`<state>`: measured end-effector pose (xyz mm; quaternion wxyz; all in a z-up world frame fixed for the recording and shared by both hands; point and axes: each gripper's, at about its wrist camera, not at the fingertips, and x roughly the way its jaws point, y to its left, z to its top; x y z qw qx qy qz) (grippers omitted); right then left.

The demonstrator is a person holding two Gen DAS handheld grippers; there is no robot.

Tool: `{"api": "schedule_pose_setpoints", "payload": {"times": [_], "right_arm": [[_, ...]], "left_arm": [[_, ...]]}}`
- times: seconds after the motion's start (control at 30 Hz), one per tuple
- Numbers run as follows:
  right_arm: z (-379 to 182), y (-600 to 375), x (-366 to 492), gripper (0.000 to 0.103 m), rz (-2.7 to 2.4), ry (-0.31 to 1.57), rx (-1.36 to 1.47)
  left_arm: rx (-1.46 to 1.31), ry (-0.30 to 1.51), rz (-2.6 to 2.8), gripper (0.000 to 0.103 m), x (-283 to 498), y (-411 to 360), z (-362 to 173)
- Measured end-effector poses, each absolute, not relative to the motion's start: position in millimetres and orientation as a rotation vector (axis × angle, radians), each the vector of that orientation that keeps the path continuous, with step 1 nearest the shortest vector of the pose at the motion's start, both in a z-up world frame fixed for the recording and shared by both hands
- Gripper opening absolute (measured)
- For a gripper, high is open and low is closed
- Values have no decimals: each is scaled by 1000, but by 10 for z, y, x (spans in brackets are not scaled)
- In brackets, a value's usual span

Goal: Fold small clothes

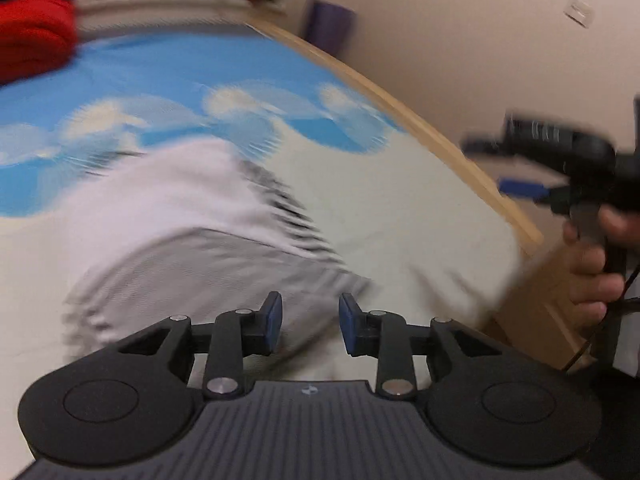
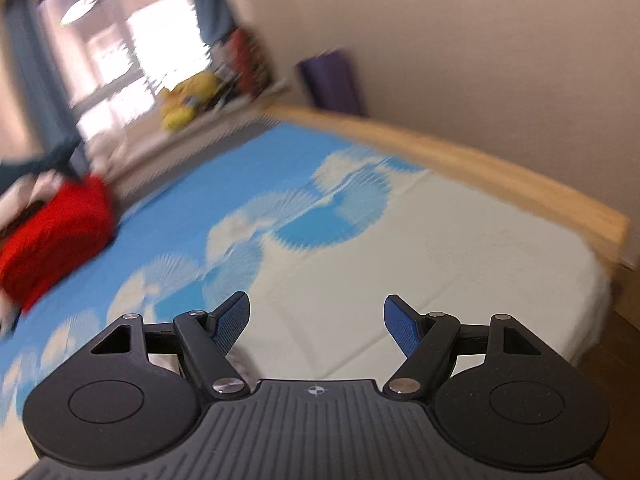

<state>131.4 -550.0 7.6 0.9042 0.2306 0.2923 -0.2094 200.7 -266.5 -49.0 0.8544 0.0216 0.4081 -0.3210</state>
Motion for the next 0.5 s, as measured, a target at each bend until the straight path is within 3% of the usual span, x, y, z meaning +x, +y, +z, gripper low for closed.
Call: {"api": "schedule_pose_setpoints", "payload": {"times": [0.2, 0.3, 0.37, 0.5], "right_arm": [[-320, -5287, 1823, 71, -283, 712, 427], [-626, -5113, 2045, 69, -124, 839, 487], [-804, -5043, 2173, 72, -69, 925, 546], [-1010, -4950, 2236, 75, -78, 1019, 544]], "left_arm": [[-30, 949, -465, 33, 2278, -2079, -830], [90, 1006, -472, 34, 2207, -2193, -1168], [153, 963, -481, 36, 2119, -2271, -1186], [24, 989, -493, 38, 2151, -2131, -1069]]}}
